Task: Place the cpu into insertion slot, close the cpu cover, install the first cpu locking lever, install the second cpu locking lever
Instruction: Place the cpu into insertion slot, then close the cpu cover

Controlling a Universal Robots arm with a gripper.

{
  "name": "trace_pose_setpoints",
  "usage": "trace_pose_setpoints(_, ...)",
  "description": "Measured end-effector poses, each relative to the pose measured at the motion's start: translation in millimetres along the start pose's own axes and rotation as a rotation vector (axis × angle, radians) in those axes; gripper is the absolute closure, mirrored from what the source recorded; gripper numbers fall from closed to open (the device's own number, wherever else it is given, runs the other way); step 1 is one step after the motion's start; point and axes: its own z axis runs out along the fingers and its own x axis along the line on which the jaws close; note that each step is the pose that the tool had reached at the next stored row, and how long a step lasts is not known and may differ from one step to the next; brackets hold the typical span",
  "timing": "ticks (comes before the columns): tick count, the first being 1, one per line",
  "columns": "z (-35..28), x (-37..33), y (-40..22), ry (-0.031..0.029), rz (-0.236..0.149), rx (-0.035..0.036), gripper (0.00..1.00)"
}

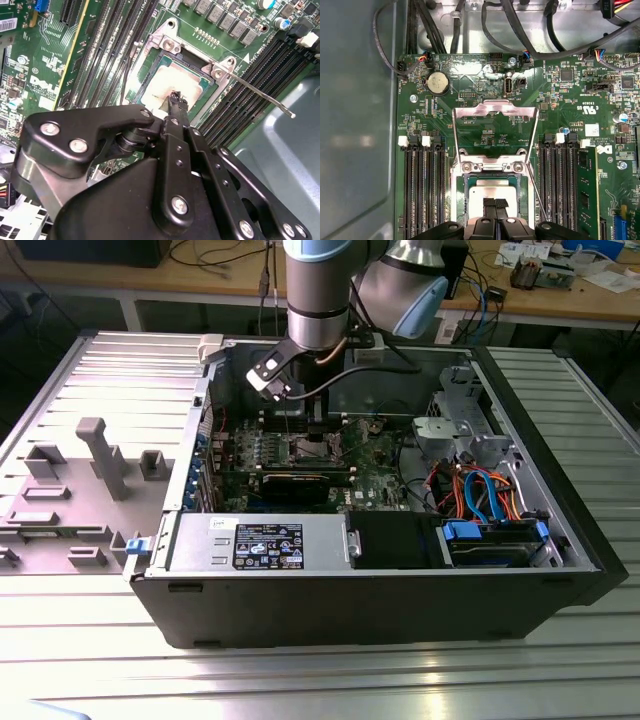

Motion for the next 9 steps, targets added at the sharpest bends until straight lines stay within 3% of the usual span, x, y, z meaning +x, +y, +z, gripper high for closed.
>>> trace_pose_setpoints(9,0.0,0.0,0.0,0.0,0.0,0.0002,0.89)
